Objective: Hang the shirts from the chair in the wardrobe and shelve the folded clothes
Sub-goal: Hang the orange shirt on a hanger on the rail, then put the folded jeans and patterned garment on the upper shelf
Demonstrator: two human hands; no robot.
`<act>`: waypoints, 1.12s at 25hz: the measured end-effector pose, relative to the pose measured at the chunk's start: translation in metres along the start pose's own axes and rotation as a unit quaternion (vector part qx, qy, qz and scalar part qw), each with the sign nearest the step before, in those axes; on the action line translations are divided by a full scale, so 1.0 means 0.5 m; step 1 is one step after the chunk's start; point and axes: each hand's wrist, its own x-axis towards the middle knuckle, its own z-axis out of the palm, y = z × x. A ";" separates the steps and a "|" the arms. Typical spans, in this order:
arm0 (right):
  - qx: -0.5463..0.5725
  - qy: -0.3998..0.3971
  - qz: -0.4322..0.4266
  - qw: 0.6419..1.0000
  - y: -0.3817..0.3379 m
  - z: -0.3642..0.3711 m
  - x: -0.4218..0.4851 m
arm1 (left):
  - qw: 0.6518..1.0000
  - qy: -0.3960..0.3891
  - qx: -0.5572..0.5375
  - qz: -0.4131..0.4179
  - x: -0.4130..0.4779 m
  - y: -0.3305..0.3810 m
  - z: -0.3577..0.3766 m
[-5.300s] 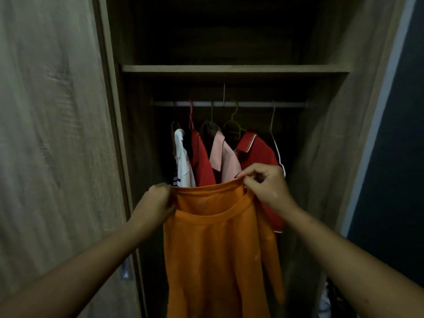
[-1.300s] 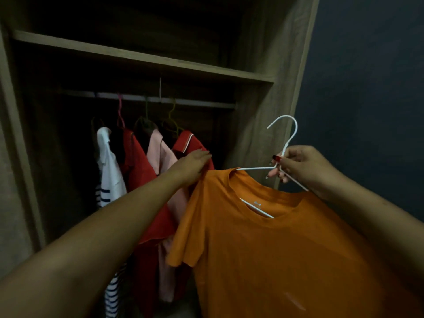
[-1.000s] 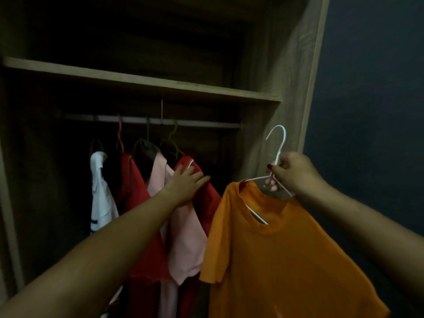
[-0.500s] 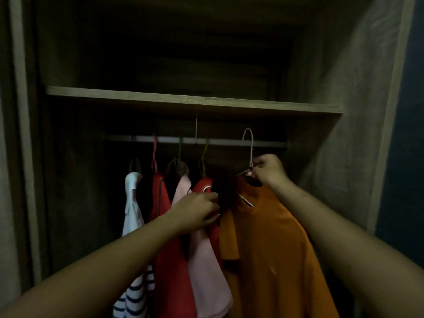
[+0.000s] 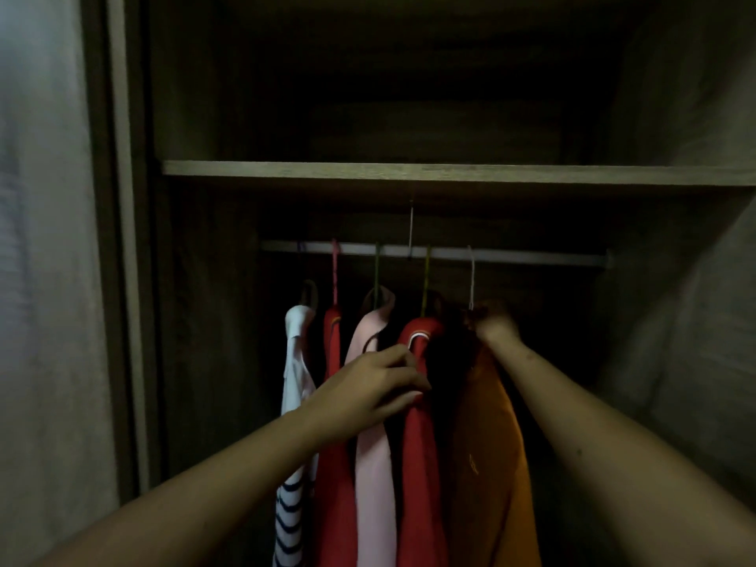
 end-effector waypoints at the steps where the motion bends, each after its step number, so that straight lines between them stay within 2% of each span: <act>1: -0.008 -0.004 0.003 1.000 0.002 0.004 -0.006 | 1.000 0.003 0.001 -0.002 -0.003 -0.001 0.000; 4: -0.022 -0.020 -0.013 0.999 -0.001 0.003 -0.039 | 1.000 0.013 0.006 -0.009 -0.010 -0.004 0.000; 9: -0.023 0.062 -0.124 0.990 0.000 0.004 -0.153 | 0.999 0.048 0.005 -0.024 -0.020 0.008 0.011; 13: -0.006 0.031 -0.182 0.983 0.014 0.008 -0.257 | 0.997 0.065 0.007 -0.040 -0.041 0.006 0.024; 19: -0.012 0.023 -0.184 0.983 0.022 0.024 -0.371 | 0.993 0.087 0.043 -0.068 -0.108 0.010 0.046; 22: 0.007 0.035 -0.210 0.977 -0.012 0.060 -0.447 | 0.994 0.065 0.011 -0.092 -0.174 0.011 0.043; 25: 0.050 0.043 -0.278 0.958 -0.073 0.124 -0.525 | 0.989 0.045 -0.044 -0.135 -0.286 0.006 0.017; 28: 0.122 -0.022 -0.330 0.936 -0.148 0.240 -0.625 | 0.967 0.056 -0.076 -0.236 -0.484 -0.003 -0.050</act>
